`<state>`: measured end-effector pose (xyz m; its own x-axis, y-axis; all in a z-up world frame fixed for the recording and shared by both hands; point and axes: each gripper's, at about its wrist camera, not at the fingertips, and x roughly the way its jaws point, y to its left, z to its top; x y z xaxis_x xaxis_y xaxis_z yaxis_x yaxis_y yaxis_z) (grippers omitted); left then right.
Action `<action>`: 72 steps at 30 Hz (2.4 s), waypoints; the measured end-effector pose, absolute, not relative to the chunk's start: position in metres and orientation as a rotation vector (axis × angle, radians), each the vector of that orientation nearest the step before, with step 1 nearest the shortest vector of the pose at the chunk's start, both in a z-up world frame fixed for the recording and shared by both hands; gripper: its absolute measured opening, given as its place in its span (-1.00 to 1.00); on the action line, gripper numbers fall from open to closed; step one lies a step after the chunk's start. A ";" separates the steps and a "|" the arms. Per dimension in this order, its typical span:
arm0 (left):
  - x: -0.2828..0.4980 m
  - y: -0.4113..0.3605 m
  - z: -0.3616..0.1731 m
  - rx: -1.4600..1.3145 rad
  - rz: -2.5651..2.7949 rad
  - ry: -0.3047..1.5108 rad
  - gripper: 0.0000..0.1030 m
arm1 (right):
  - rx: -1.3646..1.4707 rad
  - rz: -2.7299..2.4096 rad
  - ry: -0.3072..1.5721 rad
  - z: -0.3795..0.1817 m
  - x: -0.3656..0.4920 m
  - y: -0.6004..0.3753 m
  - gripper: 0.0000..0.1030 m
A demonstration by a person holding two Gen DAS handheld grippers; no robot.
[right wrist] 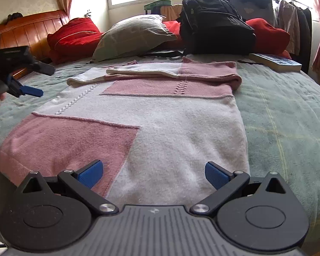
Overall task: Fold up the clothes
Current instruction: 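Move both grippers to the pink ribbed hem of the sweater, then grasp the pink ribbed hem with the left gripper while the right gripper grasps it too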
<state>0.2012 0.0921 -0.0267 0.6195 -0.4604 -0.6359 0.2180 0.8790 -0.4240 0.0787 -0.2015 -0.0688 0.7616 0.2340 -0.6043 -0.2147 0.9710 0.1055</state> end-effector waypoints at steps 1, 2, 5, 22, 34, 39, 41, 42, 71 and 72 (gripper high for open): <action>0.192 0.085 -0.027 -0.291 -0.414 0.812 0.99 | 0.032 0.251 0.660 -0.070 0.079 -0.200 1.00; 0.182 0.076 -0.031 -0.257 -0.424 0.814 0.99 | 0.038 0.258 0.666 -0.074 0.079 -0.199 1.00; 0.157 0.054 -0.048 -0.160 -0.439 0.831 0.99 | 0.029 0.269 0.674 -0.084 0.079 -0.198 1.00; 0.088 0.039 -0.084 -0.078 -0.300 0.775 0.99 | -0.051 0.303 0.609 -0.102 0.066 -0.198 1.00; 0.065 0.020 -0.073 -0.042 -0.373 0.757 0.99 | -0.057 0.315 0.581 -0.105 0.061 -0.200 1.00; 0.062 0.014 -0.085 -0.056 -0.392 0.769 0.99 | -0.059 0.314 0.578 -0.105 0.060 -0.200 1.00; 0.060 0.015 -0.089 -0.065 -0.396 0.769 0.99 | -0.061 0.311 0.576 -0.105 0.060 -0.199 1.00; 0.058 0.017 -0.087 -0.072 -0.397 0.773 0.99 | -0.062 0.309 0.576 -0.106 0.060 -0.199 1.00; 0.036 -0.008 -0.077 0.395 -0.377 0.685 0.99 | -0.148 0.315 0.631 -0.082 0.059 -0.190 1.00; 0.035 -0.010 -0.078 0.421 -0.373 0.672 0.99 | -0.172 0.335 0.623 -0.078 0.056 -0.188 1.00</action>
